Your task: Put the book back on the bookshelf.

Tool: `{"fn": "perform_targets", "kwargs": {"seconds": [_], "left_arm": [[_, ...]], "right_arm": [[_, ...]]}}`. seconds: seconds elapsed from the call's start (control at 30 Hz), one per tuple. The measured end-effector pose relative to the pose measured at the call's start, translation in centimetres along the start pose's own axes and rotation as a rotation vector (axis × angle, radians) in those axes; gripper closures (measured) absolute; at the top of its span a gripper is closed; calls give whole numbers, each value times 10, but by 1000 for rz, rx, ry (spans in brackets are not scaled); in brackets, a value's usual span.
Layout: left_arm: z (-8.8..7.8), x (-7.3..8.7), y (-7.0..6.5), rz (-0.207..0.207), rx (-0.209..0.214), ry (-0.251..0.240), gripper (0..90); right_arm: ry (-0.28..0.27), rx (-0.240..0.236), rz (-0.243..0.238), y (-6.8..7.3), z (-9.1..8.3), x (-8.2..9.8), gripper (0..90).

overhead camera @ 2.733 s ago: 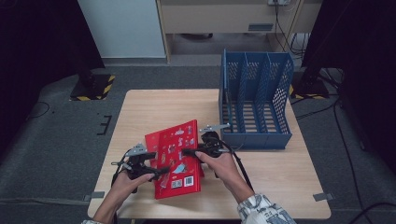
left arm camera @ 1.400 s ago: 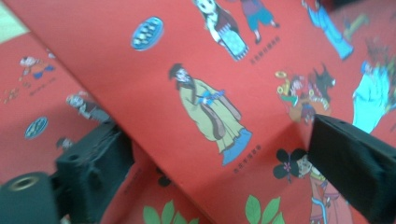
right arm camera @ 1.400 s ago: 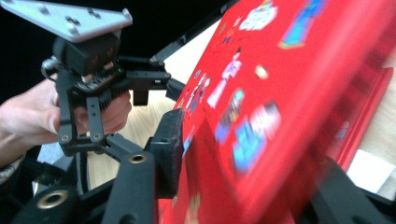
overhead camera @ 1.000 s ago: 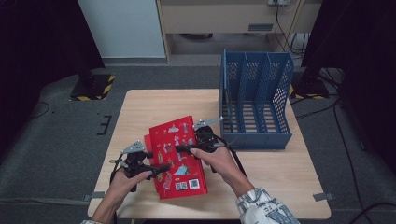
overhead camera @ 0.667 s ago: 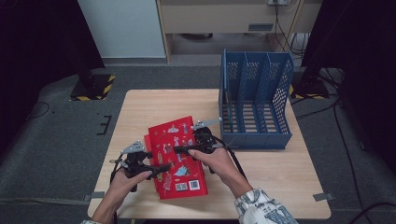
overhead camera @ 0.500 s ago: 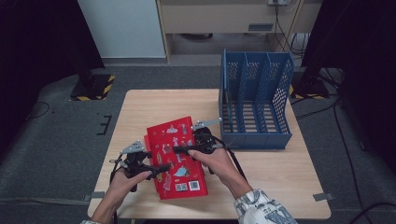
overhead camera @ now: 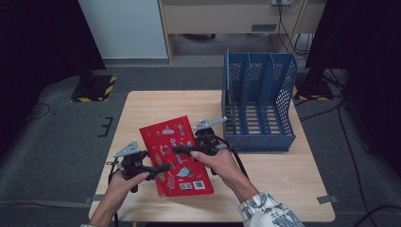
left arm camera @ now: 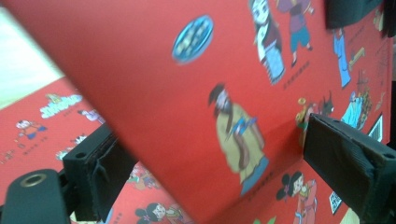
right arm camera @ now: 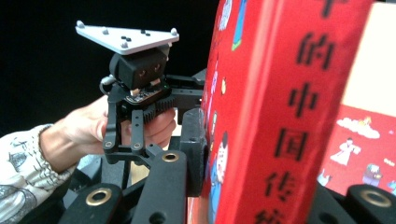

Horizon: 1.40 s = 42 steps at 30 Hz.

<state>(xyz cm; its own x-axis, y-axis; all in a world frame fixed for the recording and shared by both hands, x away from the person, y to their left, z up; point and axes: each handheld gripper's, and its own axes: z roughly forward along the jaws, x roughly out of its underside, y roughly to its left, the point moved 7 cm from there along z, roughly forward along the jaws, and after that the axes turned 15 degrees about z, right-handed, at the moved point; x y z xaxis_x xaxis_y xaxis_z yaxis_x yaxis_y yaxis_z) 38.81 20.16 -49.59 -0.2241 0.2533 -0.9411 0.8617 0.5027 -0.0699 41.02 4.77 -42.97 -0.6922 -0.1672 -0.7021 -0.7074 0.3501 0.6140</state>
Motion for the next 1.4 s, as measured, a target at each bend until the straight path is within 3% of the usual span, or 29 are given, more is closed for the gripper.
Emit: {"fn": "perform_targets", "kwargs": {"seconds": [0.2, 0.43, 0.63, 0.8, 0.87, 1.13, 1.4], "left_arm": [[-3, -1, 1, 3, 1, -20, 111], [3, 2, 0, 39, 1, 15, 151], [1, 2, 1, 70, -14, 32, 306], [-1, 2, 4, 83, -23, 46, 371], [-1, 2, 4, 89, -24, 48, 415], [-5, -4, 6, 136, -61, 50, 491], [-9, -5, 9, 166, -96, 65, 505]], "right_arm": [[-67, 2, -60, 4, -7, -10, 773], [-100, -28, -101, -1, -7, -14, 777], [-131, -54, -142, 2, -3, -15, 778], [-137, -31, -175, -3, -3, -16, 762], [-135, 10, -201, -6, -4, -16, 729], [-121, 25, -229, -7, -8, -15, 647], [-129, 34, -268, -9, -6, -14, 607]]}}
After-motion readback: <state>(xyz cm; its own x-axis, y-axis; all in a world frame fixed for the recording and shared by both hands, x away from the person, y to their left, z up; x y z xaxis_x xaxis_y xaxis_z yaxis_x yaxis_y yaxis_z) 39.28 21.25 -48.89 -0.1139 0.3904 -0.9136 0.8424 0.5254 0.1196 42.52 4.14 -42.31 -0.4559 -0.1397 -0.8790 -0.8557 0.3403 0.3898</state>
